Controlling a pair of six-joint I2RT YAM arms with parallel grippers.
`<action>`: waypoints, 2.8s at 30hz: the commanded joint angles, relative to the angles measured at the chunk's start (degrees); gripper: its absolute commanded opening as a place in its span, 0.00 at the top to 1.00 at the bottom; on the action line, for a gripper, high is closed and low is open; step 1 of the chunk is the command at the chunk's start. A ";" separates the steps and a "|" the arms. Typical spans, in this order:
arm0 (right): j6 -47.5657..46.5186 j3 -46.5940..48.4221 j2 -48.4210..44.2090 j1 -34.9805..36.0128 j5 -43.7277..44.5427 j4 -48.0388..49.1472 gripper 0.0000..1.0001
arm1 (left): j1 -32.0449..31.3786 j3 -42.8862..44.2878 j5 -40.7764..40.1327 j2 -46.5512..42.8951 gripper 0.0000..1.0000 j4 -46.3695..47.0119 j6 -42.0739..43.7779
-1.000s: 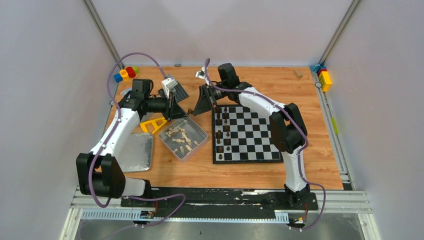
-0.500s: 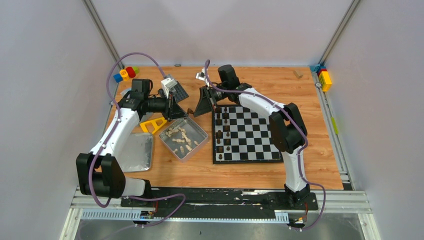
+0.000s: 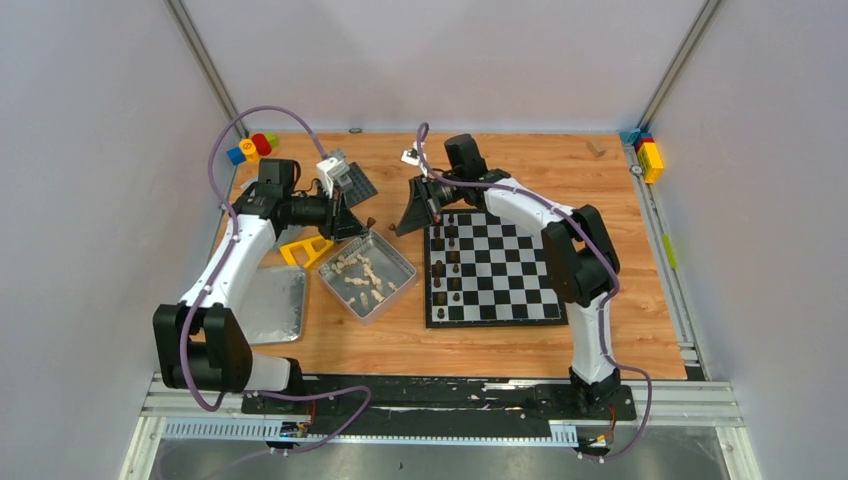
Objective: Set up the chess pieces on the board
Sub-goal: Place the chess piece on the chessboard.
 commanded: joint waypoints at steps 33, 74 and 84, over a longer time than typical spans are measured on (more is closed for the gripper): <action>-24.48 -26.70 -35.71 -43.68 11.07 -20.76 1.00 | -47.56 34.77 -40.15 32.64 0.97 -14.68 21.71; -49.93 -35.03 -39.37 -44.80 5.59 -41.40 1.00 | -42.84 47.74 -20.49 37.10 0.31 -1.59 3.98; -49.04 -33.34 -38.98 -38.45 5.66 -41.06 0.97 | -38.88 48.08 -6.04 38.88 0.36 3.94 -15.25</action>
